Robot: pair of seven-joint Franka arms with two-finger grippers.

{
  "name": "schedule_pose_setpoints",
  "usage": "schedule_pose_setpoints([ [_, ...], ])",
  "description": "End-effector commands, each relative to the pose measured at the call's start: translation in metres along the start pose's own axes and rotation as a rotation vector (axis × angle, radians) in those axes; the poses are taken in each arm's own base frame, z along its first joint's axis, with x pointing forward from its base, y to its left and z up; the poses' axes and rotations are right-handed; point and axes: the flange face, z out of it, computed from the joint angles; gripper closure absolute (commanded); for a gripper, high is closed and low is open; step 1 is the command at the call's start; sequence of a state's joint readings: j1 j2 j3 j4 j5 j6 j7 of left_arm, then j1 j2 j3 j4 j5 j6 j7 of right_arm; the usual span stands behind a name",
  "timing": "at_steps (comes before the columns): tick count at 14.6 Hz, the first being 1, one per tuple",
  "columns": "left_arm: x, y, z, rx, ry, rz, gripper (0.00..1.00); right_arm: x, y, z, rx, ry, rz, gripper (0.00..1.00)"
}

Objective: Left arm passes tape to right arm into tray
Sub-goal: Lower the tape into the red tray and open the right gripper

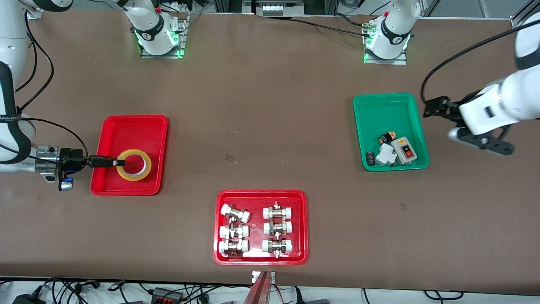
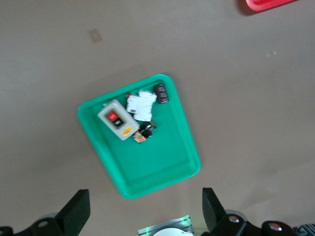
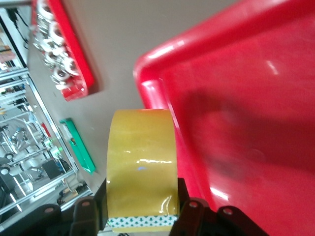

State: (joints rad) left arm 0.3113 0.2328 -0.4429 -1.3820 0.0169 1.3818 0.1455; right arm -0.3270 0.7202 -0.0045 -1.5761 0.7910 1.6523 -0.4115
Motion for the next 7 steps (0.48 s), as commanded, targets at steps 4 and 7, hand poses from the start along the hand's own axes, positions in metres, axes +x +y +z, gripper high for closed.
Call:
schedule_pose_setpoints([
  [4,-0.066,0.044,-0.027,0.124,0.050,-0.072,0.00,-0.017,0.024,0.001,0.041,-0.121,0.014,0.61],
  [7,-0.072,0.055,-0.020,0.131,0.066,-0.121,0.00,-0.015,0.034,0.004,0.014,-0.129,-0.005,0.48],
])
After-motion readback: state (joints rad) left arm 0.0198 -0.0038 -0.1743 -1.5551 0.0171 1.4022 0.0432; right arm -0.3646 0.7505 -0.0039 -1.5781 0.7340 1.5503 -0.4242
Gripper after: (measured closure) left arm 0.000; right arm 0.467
